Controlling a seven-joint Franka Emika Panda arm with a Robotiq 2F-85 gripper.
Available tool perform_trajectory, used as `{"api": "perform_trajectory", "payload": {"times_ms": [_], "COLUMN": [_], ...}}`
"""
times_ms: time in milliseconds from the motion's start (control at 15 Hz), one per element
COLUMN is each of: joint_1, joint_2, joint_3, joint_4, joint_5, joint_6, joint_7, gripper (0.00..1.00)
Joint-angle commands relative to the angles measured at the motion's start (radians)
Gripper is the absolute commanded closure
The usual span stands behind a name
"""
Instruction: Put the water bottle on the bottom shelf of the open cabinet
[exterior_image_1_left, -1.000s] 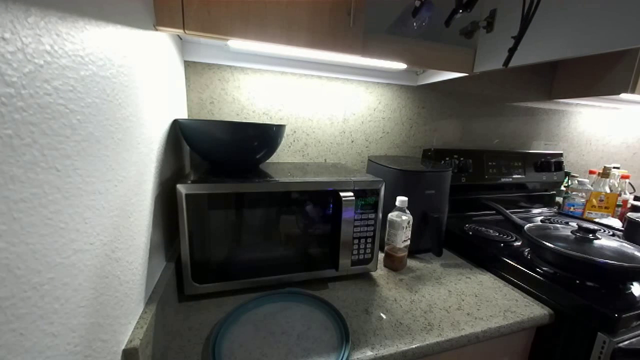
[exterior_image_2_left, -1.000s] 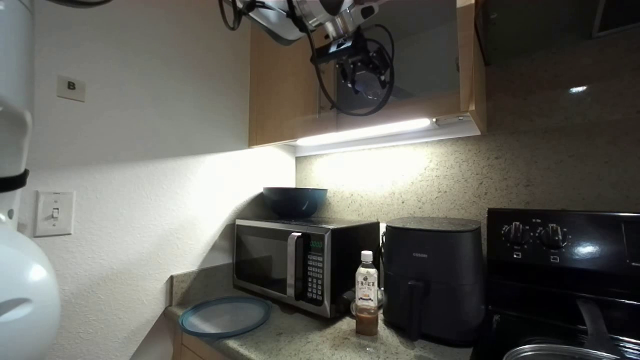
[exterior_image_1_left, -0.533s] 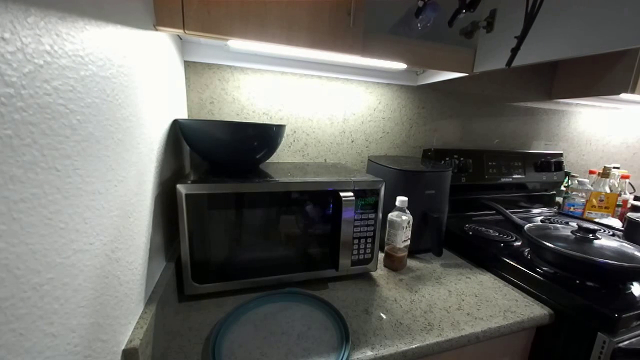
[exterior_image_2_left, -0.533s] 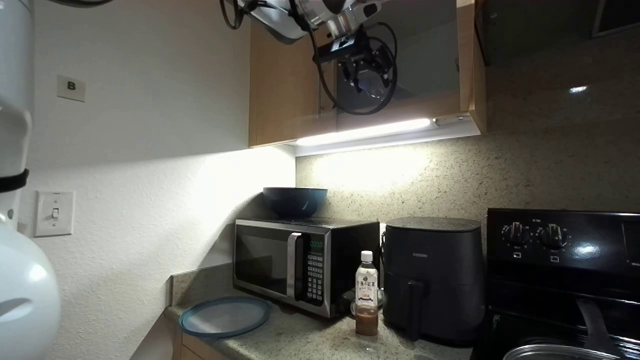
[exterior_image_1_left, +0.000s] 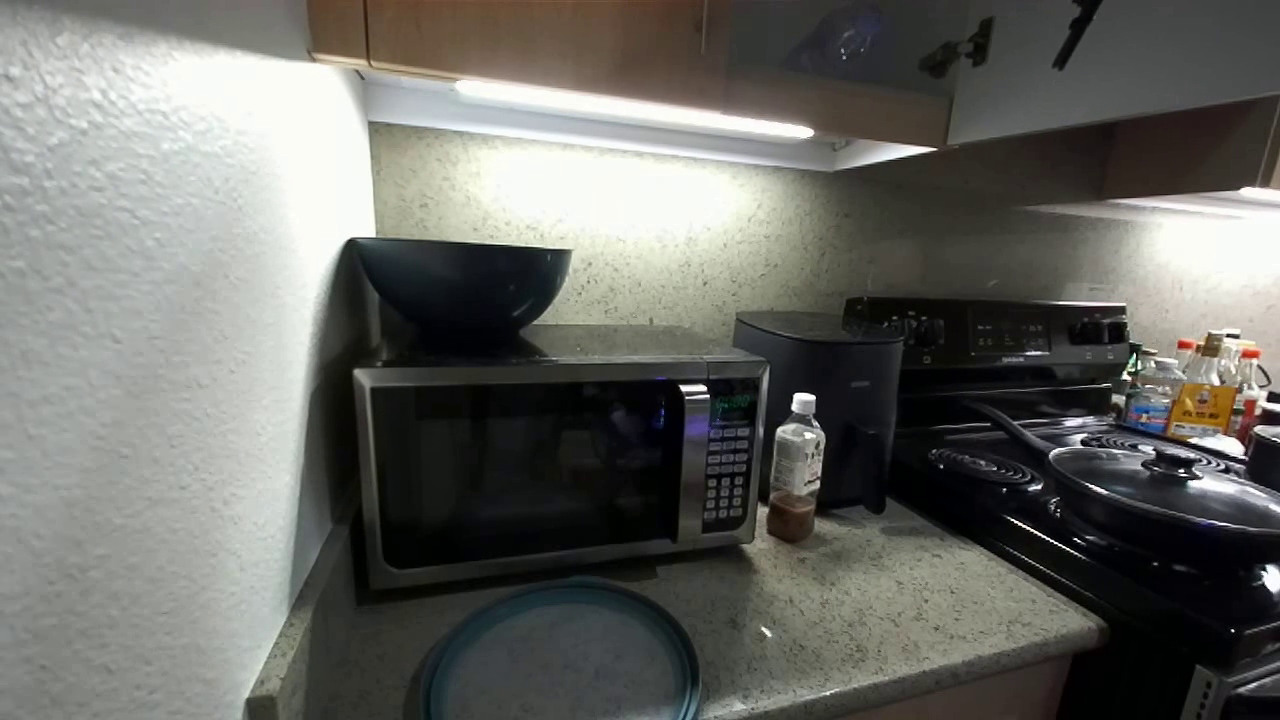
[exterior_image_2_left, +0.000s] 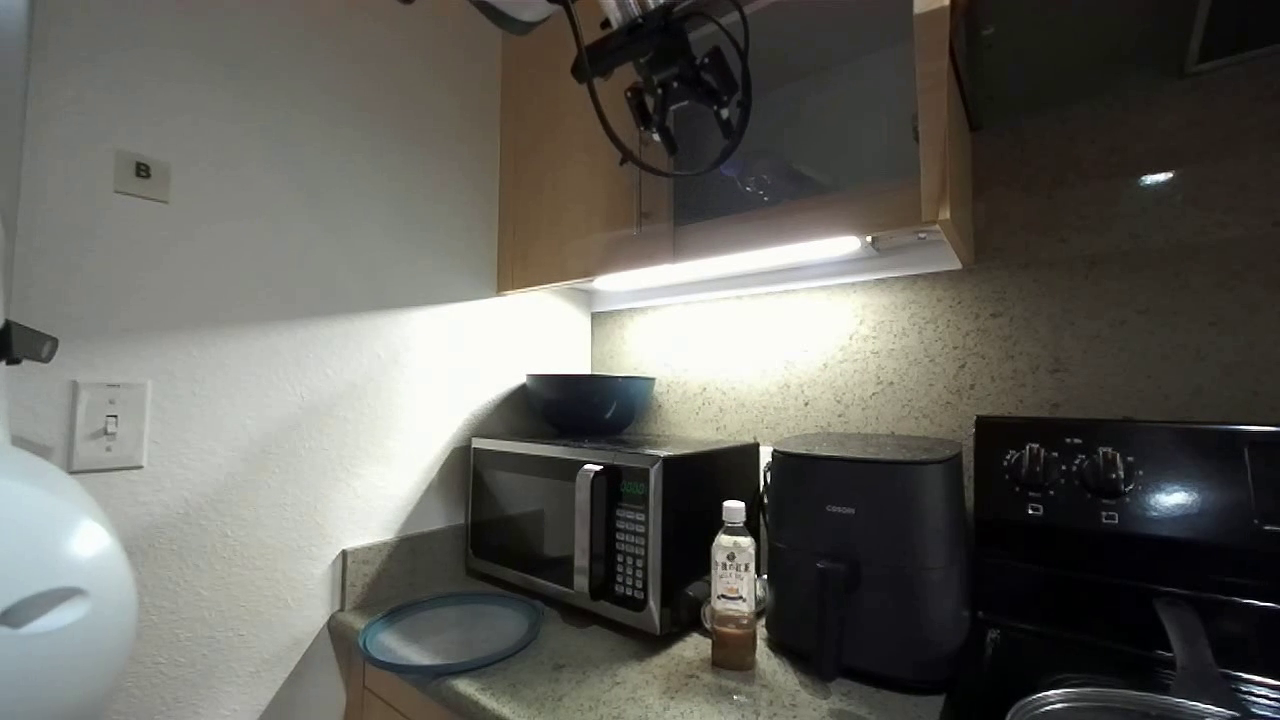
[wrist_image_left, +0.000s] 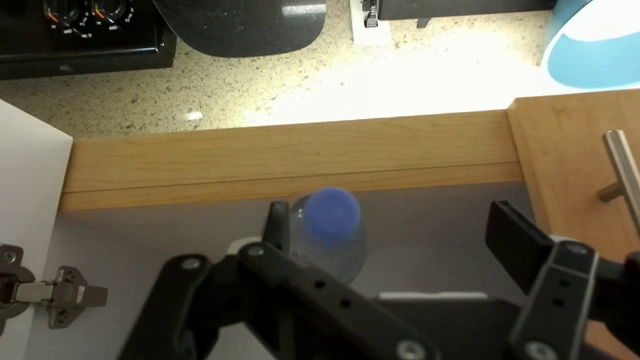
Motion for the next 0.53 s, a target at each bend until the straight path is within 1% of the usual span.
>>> {"api": "perform_trajectory", "payload": {"times_ms": [0,133,200,333,467], "joint_1": [0.013,0.033,0.017,0.025,0.026], "joint_2": [-0.099,-0.138,-0.077,-0.109,-0.119], "joint_3": [0.007,0.001,0.008,0.011,0.011], "joint_4": [-0.066,-0.075,-0.016,-0.031,-0.043], "joint_5": [0.017,0.071,0.030,0.048,0.053], "joint_6": [-0.094,-0.191,-0.145,-0.188,-0.190], "joint_7": [-0.016,-0.030,-0.001,-0.002,-0.002], "gripper": [0.00,0.00,0.00,0.00,0.00]}}
